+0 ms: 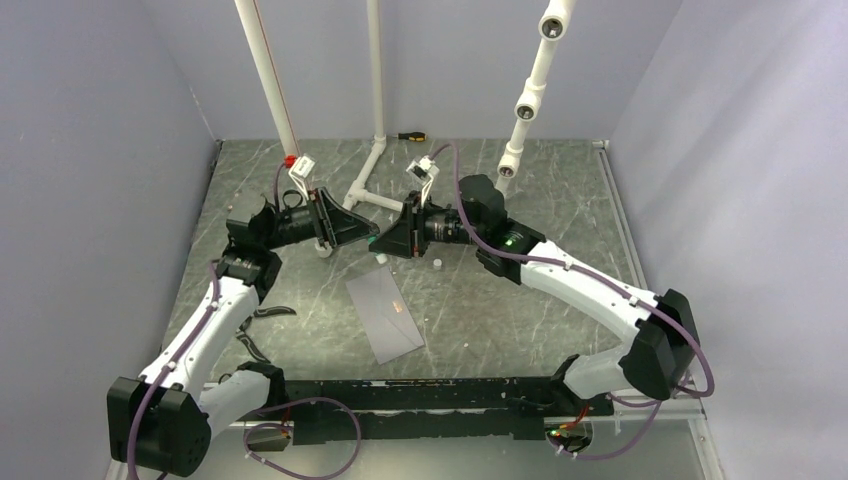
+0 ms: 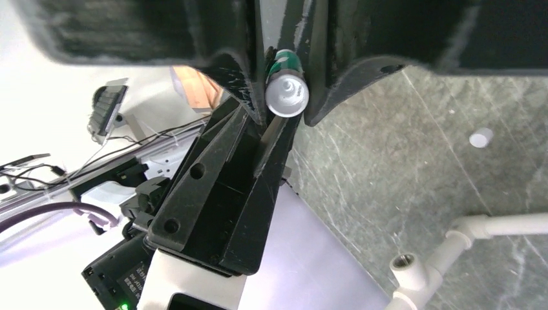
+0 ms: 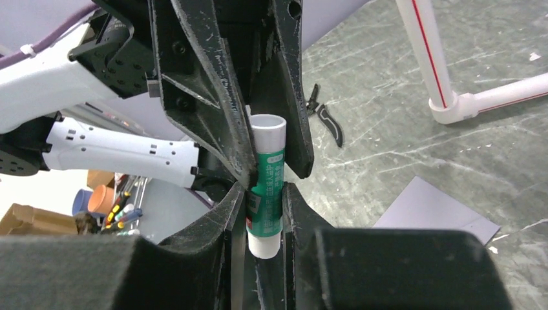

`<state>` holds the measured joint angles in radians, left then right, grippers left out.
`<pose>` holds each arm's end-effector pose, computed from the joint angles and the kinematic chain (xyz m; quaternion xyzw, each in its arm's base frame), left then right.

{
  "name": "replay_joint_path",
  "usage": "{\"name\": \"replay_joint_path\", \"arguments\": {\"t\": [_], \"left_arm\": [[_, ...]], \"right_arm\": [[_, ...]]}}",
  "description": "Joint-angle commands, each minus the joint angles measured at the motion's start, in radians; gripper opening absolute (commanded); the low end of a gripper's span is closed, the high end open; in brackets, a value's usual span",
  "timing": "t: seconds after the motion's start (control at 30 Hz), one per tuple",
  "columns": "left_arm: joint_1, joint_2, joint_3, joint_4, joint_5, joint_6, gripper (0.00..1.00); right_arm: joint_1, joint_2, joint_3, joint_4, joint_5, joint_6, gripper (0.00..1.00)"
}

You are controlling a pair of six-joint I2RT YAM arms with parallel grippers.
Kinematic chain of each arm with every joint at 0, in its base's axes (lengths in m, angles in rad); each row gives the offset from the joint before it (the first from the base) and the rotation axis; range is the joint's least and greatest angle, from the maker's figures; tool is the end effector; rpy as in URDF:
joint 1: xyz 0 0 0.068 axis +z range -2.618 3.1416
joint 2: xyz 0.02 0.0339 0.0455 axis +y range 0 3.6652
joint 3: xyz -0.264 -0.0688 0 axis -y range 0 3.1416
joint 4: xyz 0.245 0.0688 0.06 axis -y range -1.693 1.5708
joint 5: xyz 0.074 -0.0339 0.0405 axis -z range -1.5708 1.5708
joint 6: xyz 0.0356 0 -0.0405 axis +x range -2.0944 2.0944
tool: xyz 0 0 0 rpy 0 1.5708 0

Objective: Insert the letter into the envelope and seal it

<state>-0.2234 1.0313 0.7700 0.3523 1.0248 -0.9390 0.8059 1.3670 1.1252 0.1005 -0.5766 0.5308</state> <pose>0.2162 -0.0803 0.3431 0.1334 0.6772 -0.6297 0.3565 0.2087 0.2455 0.3570 -0.2839 0.6917 0.5579 0.3601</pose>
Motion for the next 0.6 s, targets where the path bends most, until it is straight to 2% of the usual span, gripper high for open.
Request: {"name": "replay_joint_path", "arguments": {"t": [0.0,0.07,0.13,0.27,0.33,0.47,0.57], "left_arm": [[-0.011,0.003,0.039,0.033,0.035,0.002,0.25],[-0.011,0.004,0.047,0.017,0.042,0.022,0.04],[-0.011,-0.001,0.075,-0.055,0.035,0.075,0.03],[-0.011,-0.010,0.135,-0.163,0.009,0.149,0.03],[-0.011,-0.008,0.142,-0.165,0.008,0.152,0.03],[-0.011,-0.007,0.139,-0.142,0.009,0.135,0.03],[-0.011,-0.005,0.135,-0.136,0.012,0.132,0.03]], "right_arm": [[0.003,0.005,0.060,0.050,-0.057,-0.031,0.13],[0.003,0.009,0.064,0.052,-0.054,-0.027,0.14],[0.003,0.015,0.073,0.029,-0.050,-0.025,0.20],[0.001,0.006,0.058,-0.020,-0.052,-0.049,0.49],[0.001,-0.010,0.030,-0.010,-0.065,-0.048,0.57],[0.001,-0.005,0.024,-0.025,-0.085,-0.049,0.58],[0.001,-0.003,0.019,-0.010,-0.069,-0.043,0.53]]}}
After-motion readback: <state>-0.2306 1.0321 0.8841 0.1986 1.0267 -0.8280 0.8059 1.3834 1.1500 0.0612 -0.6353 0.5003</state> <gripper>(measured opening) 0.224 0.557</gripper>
